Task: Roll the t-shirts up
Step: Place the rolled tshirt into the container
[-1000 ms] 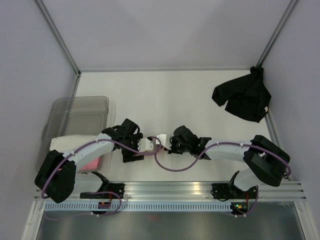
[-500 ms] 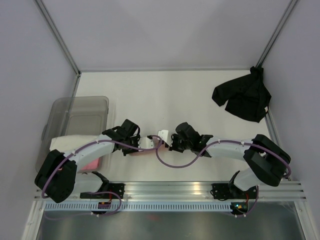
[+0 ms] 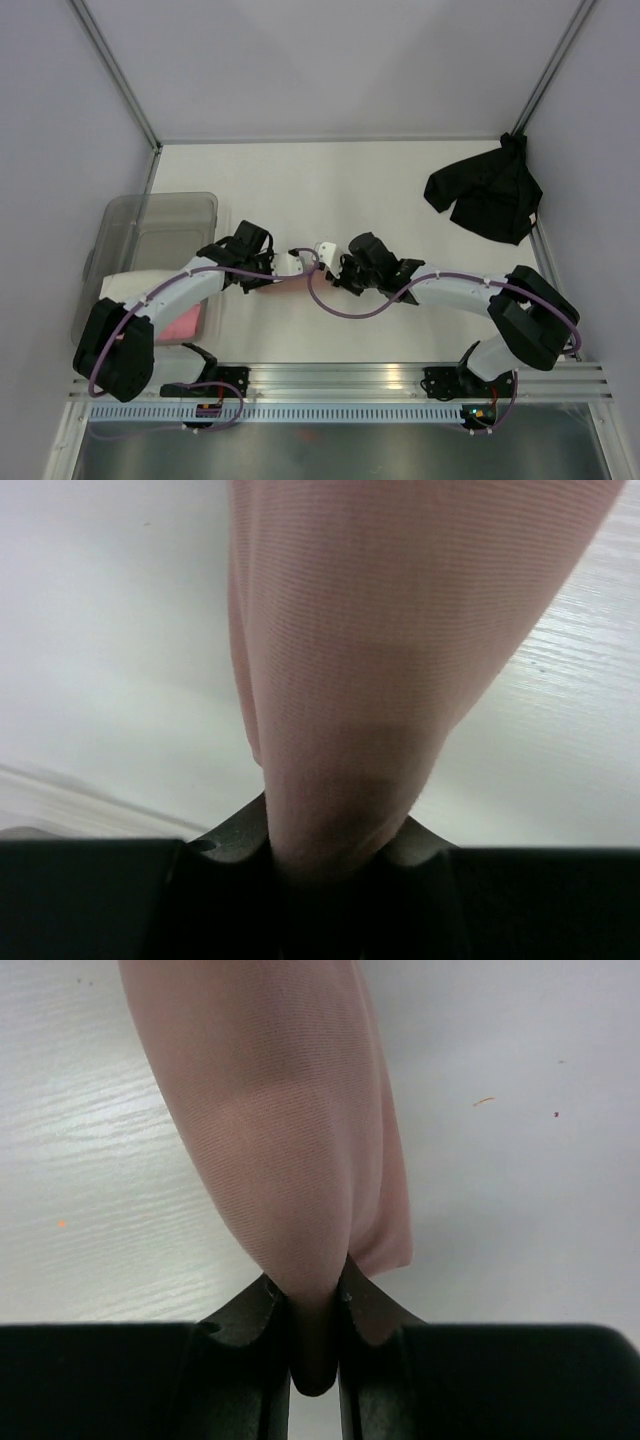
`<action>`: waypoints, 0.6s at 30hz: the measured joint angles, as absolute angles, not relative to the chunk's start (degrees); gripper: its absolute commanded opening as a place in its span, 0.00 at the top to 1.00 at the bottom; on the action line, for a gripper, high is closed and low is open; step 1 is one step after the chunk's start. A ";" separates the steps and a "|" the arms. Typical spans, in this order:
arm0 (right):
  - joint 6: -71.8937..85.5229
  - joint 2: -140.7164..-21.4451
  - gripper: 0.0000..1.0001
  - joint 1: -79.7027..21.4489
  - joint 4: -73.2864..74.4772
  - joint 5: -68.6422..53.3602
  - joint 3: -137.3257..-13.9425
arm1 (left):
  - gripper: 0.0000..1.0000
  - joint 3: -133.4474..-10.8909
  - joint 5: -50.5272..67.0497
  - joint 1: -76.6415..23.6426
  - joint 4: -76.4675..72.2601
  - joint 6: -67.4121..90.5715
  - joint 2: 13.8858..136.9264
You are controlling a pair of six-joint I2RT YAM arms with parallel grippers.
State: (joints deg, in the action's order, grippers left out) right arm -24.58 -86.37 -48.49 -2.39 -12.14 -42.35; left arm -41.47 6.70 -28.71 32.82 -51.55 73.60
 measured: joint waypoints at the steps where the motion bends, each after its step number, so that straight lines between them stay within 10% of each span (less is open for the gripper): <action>1: -23.77 -86.37 1.00 -48.34 -2.48 -12.03 -42.83 | 0.98 -42.15 6.55 -28.10 32.86 -51.81 73.80; 18: -12.62 -93.14 1.00 -46.44 -4.16 -8.91 -57.80 | 0.98 -55.37 5.52 -16.29 32.45 -57.14 77.69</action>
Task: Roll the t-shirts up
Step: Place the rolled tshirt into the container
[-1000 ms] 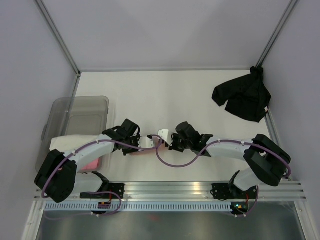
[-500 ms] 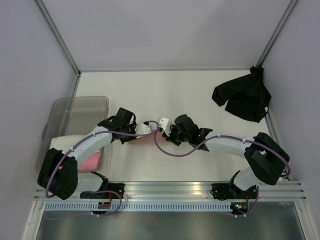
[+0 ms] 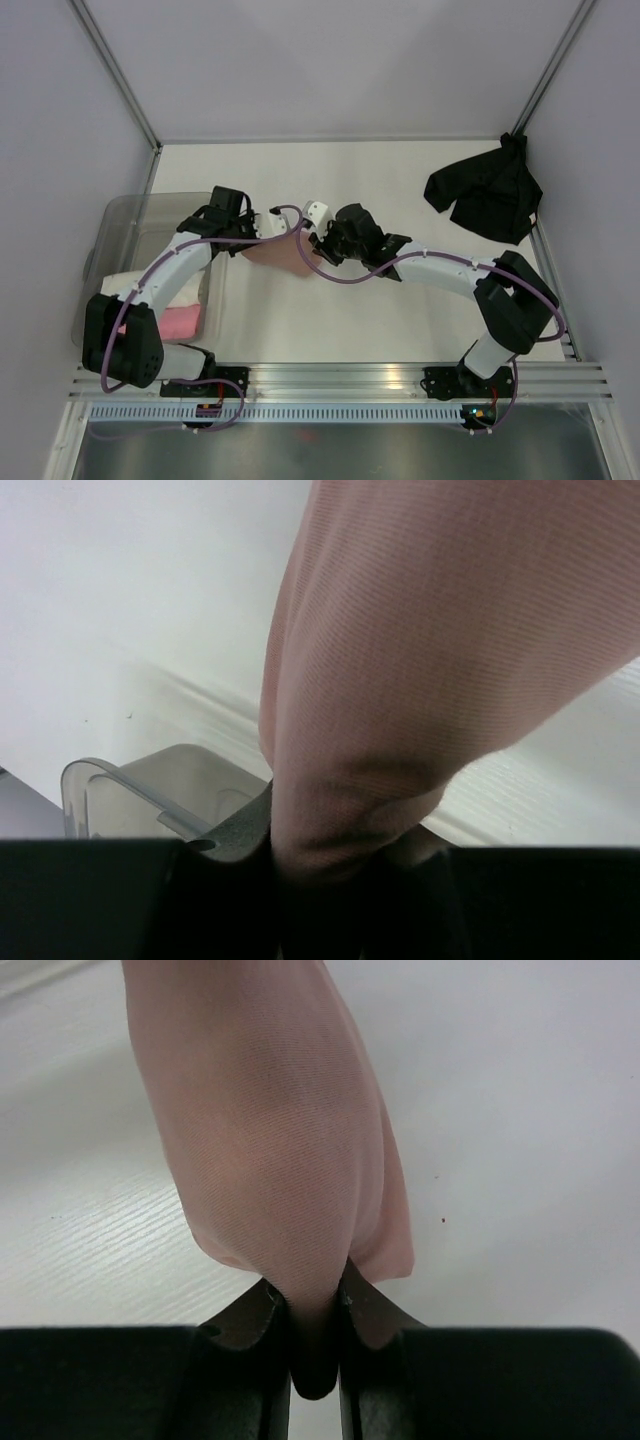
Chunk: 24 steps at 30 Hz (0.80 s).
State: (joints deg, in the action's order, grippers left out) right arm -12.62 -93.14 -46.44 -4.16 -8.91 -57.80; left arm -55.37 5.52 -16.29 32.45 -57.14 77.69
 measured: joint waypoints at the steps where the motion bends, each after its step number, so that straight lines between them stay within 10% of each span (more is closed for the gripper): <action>1: -12.51 -93.36 1.00 -46.44 -4.03 -8.91 -57.80 | 0.98 -55.07 5.63 -16.21 32.49 -57.36 77.69; 24: -8.78 -104.79 1.00 -47.81 -1.67 2.37 -81.08 | 0.98 -67.72 3.09 -6.39 26.92 -57.69 80.66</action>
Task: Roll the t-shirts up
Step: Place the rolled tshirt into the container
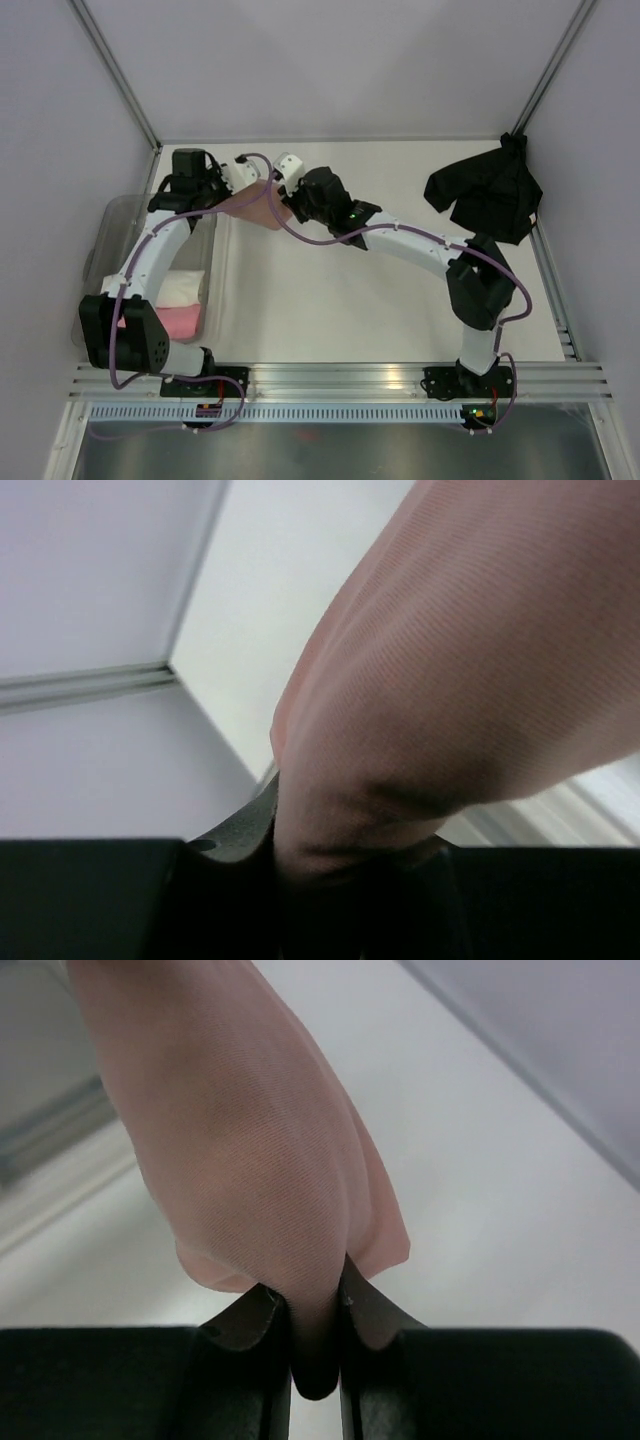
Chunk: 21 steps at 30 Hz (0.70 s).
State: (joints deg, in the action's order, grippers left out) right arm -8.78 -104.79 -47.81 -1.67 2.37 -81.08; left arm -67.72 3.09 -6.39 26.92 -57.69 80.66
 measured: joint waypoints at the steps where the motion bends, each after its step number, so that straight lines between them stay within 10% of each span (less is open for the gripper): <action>1: -8.78 -106.72 1.00 -48.40 -1.50 3.20 -84.38 | 0.98 -68.77 3.09 -5.02 26.33 -57.93 80.66; 21: -12.60 -149.12 1.00 -62.26 -2.59 13.61 -136.86 | 0.98 -59.59 4.86 25.54 14.39 -63.18 78.15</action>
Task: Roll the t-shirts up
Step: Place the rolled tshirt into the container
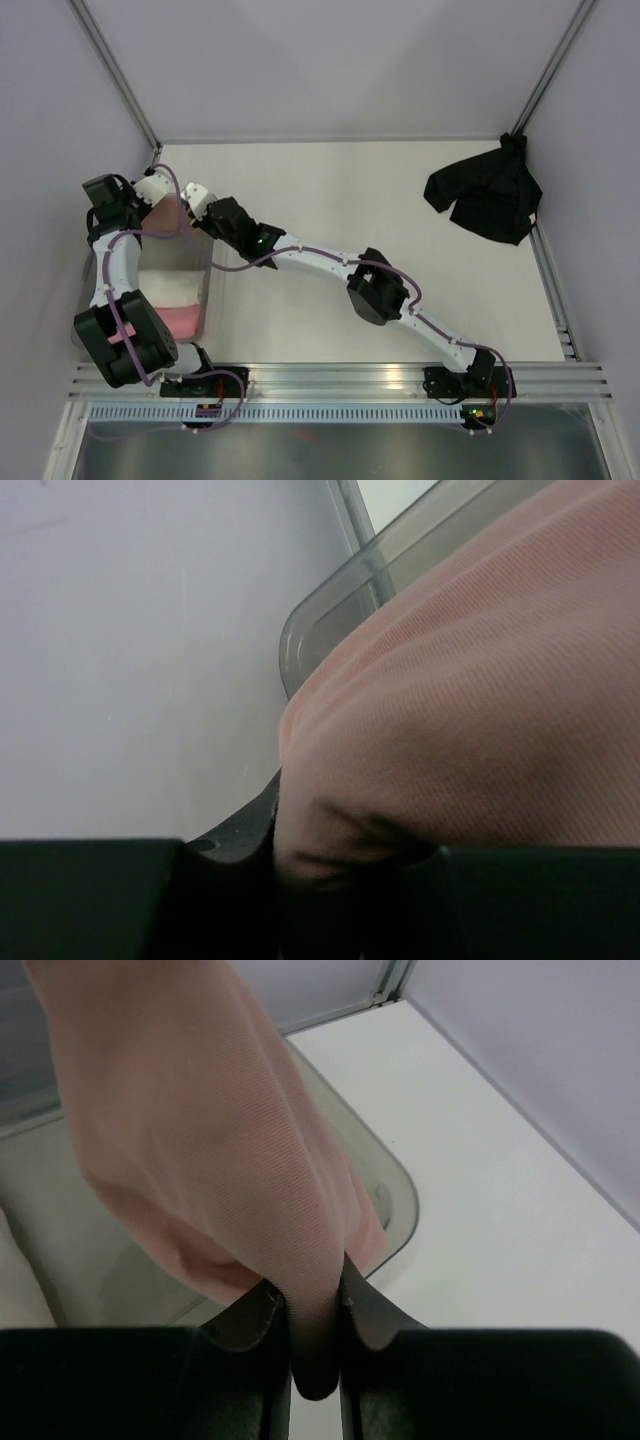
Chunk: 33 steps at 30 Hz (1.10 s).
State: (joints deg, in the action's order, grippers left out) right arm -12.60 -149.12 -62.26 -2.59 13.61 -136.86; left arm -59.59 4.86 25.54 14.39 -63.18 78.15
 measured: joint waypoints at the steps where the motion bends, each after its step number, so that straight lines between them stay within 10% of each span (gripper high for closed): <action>1: -13.23 -150.02 1.00 -62.83 -2.96 14.11 -137.10 | 0.98 -59.57 5.23 26.17 14.26 -63.53 78.74; 26: -29.10 -155.57 1.00 -69.67 -1.23 7.33 -137.82 | 0.98 -50.30 20.95 42.06 11.46 -82.06 85.80; 33: -26.41 -155.20 0.94 -69.87 1.78 -0.49 -137.84 | 0.84 -50.06 21.61 44.88 16.80 -92.49 87.07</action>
State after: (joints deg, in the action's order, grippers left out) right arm -26.41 -155.20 -69.87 1.78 -0.49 -137.84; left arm -50.06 21.61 44.88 16.80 -92.49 87.07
